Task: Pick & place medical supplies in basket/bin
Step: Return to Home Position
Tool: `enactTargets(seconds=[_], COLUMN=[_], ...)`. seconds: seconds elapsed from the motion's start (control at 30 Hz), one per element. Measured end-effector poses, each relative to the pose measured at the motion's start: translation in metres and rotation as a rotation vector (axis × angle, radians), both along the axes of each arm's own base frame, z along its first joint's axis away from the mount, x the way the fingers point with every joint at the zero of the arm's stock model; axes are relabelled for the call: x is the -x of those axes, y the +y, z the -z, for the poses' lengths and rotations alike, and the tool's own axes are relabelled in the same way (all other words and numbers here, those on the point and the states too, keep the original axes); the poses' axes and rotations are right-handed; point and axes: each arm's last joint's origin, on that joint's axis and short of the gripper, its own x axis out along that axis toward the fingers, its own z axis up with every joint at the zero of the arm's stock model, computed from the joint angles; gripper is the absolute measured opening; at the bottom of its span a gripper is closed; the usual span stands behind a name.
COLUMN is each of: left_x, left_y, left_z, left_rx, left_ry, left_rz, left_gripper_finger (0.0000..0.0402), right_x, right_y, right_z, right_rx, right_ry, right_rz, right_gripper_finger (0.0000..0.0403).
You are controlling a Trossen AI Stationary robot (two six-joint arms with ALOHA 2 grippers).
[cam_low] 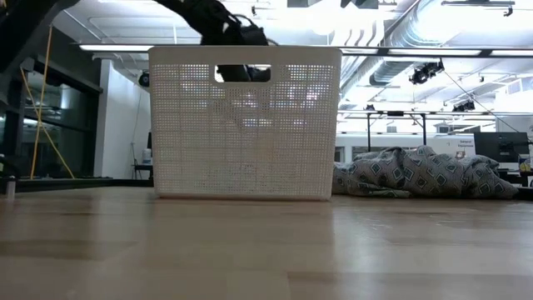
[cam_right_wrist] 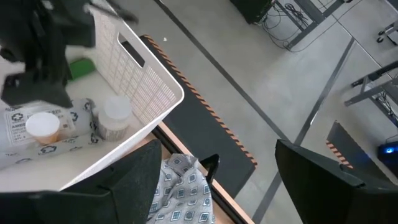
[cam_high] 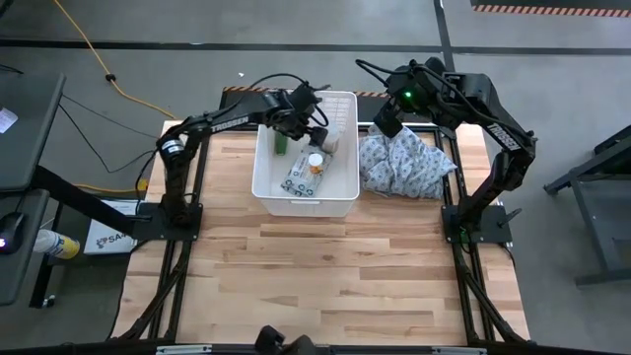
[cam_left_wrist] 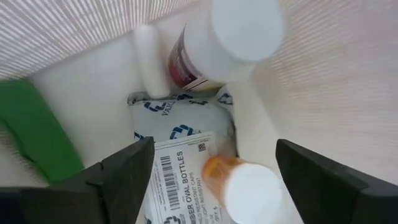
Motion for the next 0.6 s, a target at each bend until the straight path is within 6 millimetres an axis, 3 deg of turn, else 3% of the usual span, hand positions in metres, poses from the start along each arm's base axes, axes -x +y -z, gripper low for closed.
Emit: enactTargets(seconds=[0.33, 0.6], left_x=[0.026, 0.032], left_y=[-0.022, -0.061], left_z=[-0.061, -0.101], left_rx=[-0.113, -0.232], left_ry=[-0.128, -0.239], left_rz=[-0.007, 0.04], left_gripper_finger=[0.0366, 0.0367], right_x=[-0.001, -0.001], right_y=[0.001, 0.0], right_z=[0.0, 0.0], right_rx=[-0.025, -0.014], right_ry=[-0.012, -0.007], right_rz=[-0.022, -0.023], right_gripper_finger=[0.0304, 0.0304])
